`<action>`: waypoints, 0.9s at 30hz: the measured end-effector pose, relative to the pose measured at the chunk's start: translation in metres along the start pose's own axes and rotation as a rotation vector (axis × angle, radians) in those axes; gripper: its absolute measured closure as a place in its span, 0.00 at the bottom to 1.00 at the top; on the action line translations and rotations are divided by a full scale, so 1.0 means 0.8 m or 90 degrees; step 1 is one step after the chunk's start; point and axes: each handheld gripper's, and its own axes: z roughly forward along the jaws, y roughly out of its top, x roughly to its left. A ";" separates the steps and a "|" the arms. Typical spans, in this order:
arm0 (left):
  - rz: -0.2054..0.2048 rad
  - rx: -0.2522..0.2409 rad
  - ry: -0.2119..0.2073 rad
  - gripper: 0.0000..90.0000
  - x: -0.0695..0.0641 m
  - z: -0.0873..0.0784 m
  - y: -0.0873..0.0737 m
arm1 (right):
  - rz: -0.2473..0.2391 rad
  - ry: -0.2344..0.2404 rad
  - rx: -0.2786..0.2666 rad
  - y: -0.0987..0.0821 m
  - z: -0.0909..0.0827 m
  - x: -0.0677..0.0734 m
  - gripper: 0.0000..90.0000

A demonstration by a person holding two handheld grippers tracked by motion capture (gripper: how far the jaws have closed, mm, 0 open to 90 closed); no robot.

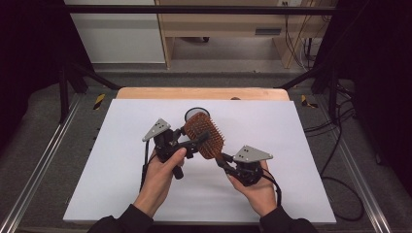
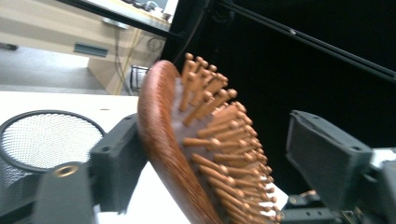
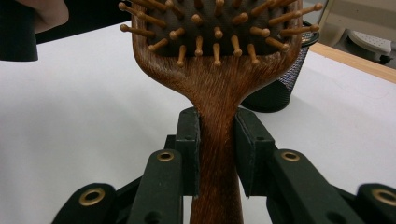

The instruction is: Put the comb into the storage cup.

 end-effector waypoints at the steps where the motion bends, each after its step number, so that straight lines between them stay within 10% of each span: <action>1: -0.005 -0.001 0.001 0.28 0.000 0.000 0.000 | -0.001 0.001 0.000 0.000 0.000 0.000 0.81; 27: -0.091 -0.002 0.020 0.54 0.003 0.006 0.005 | 0.003 0.000 0.008 -0.004 0.011 0.004 0.81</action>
